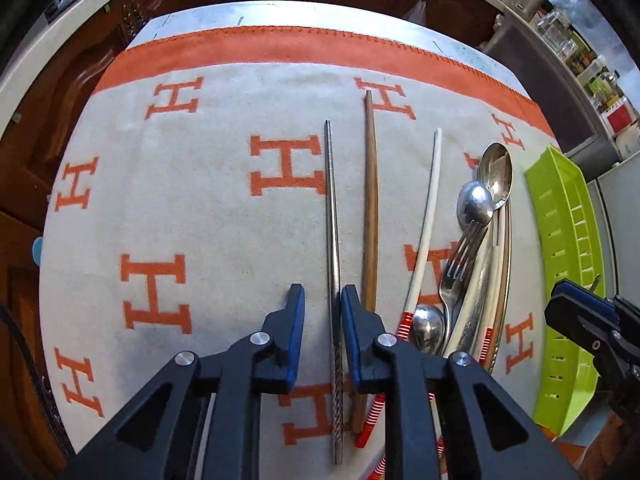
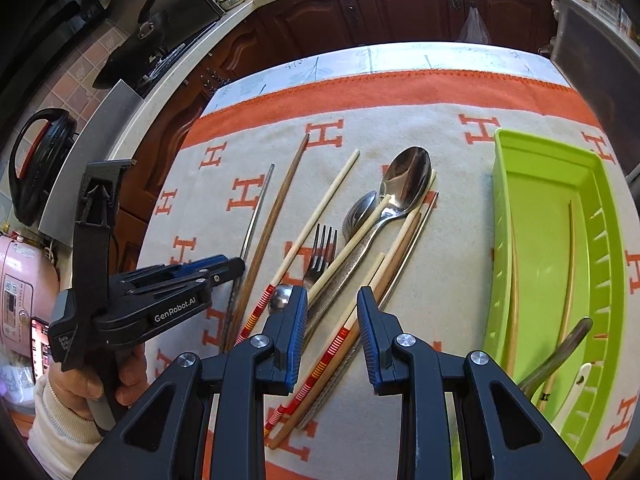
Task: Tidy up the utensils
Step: 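Grasp a metal chopstick with the left tool while the right tool grasps a brown chopstick, then carry both chopsticks into the green tray and open both tools, then withdraw both tools from the tray back over the utensil pile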
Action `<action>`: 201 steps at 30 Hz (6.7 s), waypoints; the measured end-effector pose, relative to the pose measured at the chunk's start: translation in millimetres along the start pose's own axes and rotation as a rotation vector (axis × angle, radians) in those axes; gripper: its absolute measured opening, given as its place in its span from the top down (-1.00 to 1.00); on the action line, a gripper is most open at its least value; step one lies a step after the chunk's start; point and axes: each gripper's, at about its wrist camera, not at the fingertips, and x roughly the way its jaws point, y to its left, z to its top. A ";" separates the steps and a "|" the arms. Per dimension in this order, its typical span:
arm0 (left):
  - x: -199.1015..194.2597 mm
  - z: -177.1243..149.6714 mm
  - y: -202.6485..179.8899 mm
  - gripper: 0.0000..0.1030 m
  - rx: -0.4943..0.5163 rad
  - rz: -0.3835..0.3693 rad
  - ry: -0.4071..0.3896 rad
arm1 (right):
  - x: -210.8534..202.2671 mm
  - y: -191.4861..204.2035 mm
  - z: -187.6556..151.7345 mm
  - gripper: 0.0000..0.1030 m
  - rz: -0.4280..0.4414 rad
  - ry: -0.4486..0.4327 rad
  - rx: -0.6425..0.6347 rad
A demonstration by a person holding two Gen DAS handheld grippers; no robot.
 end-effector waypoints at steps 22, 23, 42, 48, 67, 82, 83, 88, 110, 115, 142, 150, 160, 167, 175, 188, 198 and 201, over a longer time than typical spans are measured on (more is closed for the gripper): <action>-31.9 -37.6 24.9 0.94 -0.202 -0.071 -0.084 | 56.7 38.6 37.8 0.49 0.100 0.091 0.041; -35.7 -38.7 30.5 0.94 -0.212 -0.075 -0.094 | 64.8 43.2 41.3 0.49 0.096 0.104 0.043; -69.5 -77.8 74.0 0.94 -0.300 -0.106 -0.149 | 121.3 113.8 41.5 0.68 -0.219 0.100 -0.126; -81.0 -85.2 67.8 0.94 -0.298 -0.097 -0.161 | 114.2 106.9 34.0 0.88 -0.093 0.108 -0.060; -119.0 -87.5 -51.6 0.94 -0.103 -0.192 -0.183 | -80.4 -9.9 -35.3 0.88 0.165 -0.125 0.109; -74.2 -49.4 -209.0 0.93 0.119 -0.249 -0.076 | -145.3 -160.9 -70.8 0.88 -0.087 -0.216 0.197; -68.1 -47.7 -215.0 0.93 0.125 -0.246 -0.064 | -142.4 -168.0 -71.6 0.88 -0.103 -0.205 0.193; -43.0 -40.7 -232.8 0.93 0.133 -0.236 -0.014 | -114.5 -188.7 -74.0 0.87 -0.147 -0.142 0.165; -59.9 -56.2 -215.9 0.64 0.149 -0.206 -0.070 | -114.4 -180.5 -76.8 0.76 -0.055 -0.179 0.234; -77.1 -69.2 -193.0 0.62 0.143 -0.152 -0.120 | -127.5 -160.5 -86.8 0.76 -0.047 -0.191 0.205; -107.2 -98.5 -34.4 0.61 -0.037 -0.059 -0.192 | -94.1 -51.5 -81.8 0.77 0.020 -0.077 0.055; -71.7 -99.2 -45.2 0.61 0.063 -0.116 -0.137 | -63.8 -35.1 -70.4 0.77 0.022 -0.022 0.033; -34.7 -63.4 -67.3 0.65 0.141 -0.178 -0.096 | -36.3 -40.2 -54.9 0.77 0.023 0.013 0.042; -14.5 -46.4 -77.4 0.66 0.169 -0.187 -0.062 | -22.7 -47.6 -45.7 0.76 0.046 0.025 0.050; -1.9 -31.3 -79.7 0.66 0.158 -0.179 -0.054 | -8.0 -53.5 -40.7 0.76 0.075 0.042 0.053; 1.4 -26.4 -104.4 0.92 0.222 -0.125 -0.039 | 3.7 -71.1 -37.7 0.76 0.098 0.045 0.092; -17.0 -33.2 -81.2 0.94 0.108 -0.169 -0.060 | -4.1 -70.2 -40.3 0.76 0.123 0.035 0.097; -26.0 -39.5 -67.7 0.94 0.071 -0.187 -0.076 | -3.6 -61.2 -37.8 0.77 0.147 0.040 0.094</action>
